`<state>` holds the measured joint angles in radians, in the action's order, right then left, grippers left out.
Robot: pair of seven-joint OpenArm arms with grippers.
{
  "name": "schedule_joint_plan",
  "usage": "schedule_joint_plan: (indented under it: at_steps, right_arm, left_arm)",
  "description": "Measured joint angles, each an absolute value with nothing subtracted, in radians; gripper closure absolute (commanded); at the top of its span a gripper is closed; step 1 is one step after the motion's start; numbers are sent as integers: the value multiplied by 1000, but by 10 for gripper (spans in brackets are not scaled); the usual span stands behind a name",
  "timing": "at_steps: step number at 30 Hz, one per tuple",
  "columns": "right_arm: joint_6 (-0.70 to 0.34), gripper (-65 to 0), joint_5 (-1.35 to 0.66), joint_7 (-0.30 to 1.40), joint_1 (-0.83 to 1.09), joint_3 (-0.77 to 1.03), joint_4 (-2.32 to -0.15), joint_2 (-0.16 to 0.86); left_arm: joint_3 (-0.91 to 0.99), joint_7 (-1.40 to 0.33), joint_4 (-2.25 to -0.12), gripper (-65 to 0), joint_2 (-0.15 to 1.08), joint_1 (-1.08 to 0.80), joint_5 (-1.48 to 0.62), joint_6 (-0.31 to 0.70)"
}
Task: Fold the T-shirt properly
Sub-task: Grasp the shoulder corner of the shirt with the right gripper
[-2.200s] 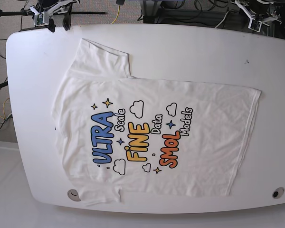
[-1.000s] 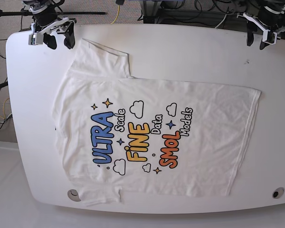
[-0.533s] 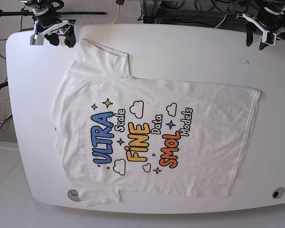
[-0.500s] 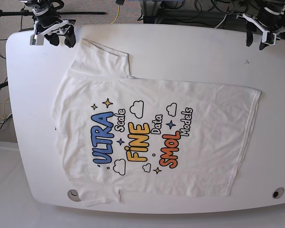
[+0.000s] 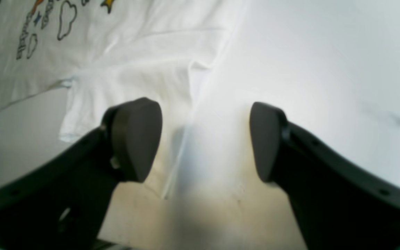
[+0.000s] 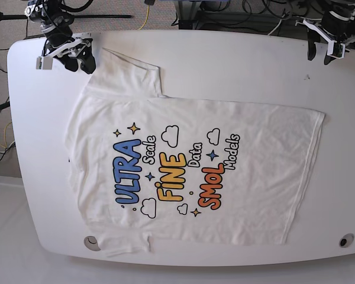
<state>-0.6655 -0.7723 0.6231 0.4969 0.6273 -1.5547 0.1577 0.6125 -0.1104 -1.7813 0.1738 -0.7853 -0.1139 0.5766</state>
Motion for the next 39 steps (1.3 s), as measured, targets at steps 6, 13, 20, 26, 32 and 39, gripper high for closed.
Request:
schedule_joint_plan:
  at_steps: [6, 13, 20, 26, 32, 39]
  right_arm:
    - [-662, -419, -794, 659, 455, 620, -1536, 171]
    - [-682, -416, -822, 663, 446, 620, -1490, 178]
    - [-691, -415, -832, 634, 435, 610, -1459, 162]
    - [-706, -412, -836, 620, 434, 595, -1457, 121]
    - [-710, -416, -840, 614, 434, 553, -1470, 98]
    - [-710, -416, -840, 614, 433, 546, -1472, 92]
  left_arm:
    - [609, -112, -1783, -268, 172, -778, -123, 578]
    - [613, -110, -1783, -270, 173, -778, -117, 574]
    - [612, -109, -1783, -269, 173, -778, -121, 577]
    - [609, -109, -1783, -269, 172, -778, -121, 577]
    - [609, -110, -1783, -270, 173, -771, -121, 573]
    - [609, -113, -1783, -272, 173, -767, -125, 573]
